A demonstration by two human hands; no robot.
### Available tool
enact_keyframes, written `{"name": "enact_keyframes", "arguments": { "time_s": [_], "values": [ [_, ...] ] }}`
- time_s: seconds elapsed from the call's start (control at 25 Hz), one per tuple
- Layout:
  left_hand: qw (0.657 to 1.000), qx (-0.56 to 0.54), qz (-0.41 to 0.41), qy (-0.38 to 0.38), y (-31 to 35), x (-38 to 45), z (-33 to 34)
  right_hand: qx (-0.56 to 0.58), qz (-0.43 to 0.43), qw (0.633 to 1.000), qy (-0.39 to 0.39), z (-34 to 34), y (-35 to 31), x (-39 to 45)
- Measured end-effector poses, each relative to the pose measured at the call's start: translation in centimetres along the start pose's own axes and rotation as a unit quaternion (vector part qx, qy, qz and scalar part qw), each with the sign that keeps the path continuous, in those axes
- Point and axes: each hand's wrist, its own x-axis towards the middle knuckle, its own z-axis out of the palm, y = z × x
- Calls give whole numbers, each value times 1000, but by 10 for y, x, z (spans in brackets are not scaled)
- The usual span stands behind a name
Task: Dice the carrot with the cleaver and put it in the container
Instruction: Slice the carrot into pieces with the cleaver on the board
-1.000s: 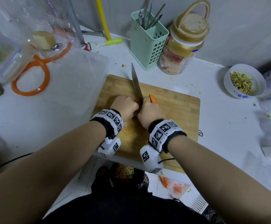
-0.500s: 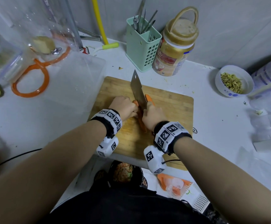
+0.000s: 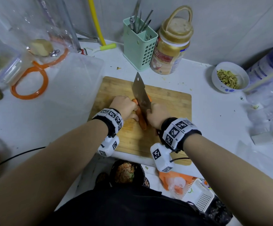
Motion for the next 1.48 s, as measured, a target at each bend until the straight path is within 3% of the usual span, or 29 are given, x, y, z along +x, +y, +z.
{"name": "enact_keyframes", "arguments": {
  "time_s": [0.56, 0.76, 1.48],
  "values": [
    [999, 35, -6, -8, 7, 2, -4, 29, 41, 999, -5, 3, -2, -21],
    [999, 40, -4, -11, 7, 4, -4, -24, 19, 999, -8, 6, -7, -24],
    [999, 39, 9, -12, 7, 3, -7, -31, -2, 998, 56, 31, 1, -7]
  ]
}}
